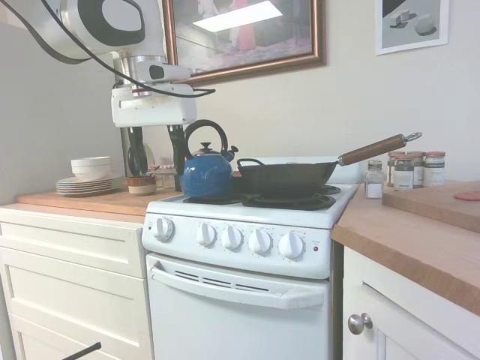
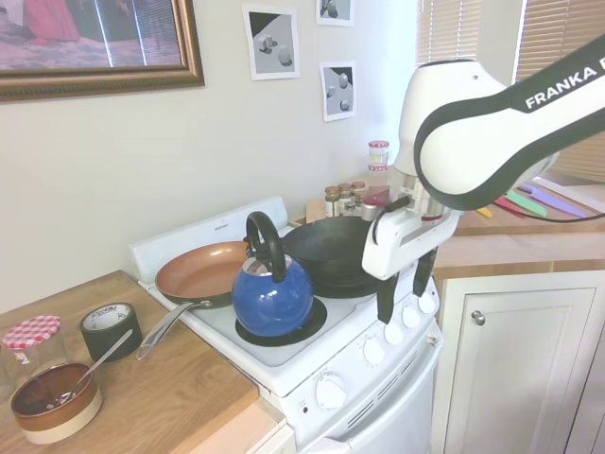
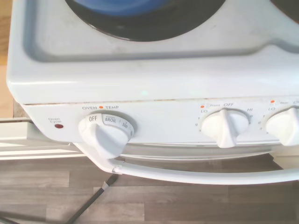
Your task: Turn on the stove on the top right
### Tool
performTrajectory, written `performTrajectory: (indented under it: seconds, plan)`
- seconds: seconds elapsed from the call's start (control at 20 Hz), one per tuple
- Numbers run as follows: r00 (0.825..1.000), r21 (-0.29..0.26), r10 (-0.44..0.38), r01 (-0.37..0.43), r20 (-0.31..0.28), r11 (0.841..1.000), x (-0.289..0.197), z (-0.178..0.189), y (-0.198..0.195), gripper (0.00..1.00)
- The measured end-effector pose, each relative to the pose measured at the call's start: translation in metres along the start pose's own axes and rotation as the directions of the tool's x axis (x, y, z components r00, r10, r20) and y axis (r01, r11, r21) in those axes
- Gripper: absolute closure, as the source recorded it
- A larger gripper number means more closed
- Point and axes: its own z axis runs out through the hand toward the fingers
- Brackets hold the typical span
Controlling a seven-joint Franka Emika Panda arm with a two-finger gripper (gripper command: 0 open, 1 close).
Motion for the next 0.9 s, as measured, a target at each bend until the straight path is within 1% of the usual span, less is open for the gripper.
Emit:
performTrajectory:
  seconds: [0.45,0.6,0.9]
  plan:
    - [1.000,-0.017,0.017,-0.017,0.000,1.000,0.006,0.010,0.005,0.00]
    - [1.000,-0.031,0.029,-0.029,-0.010,0.999,0.018,0.023,0.012,0.00]
    - [0.999,-0.054,0.045,-0.044,0.010,0.998,0.038,0.060,0.021,0.00]
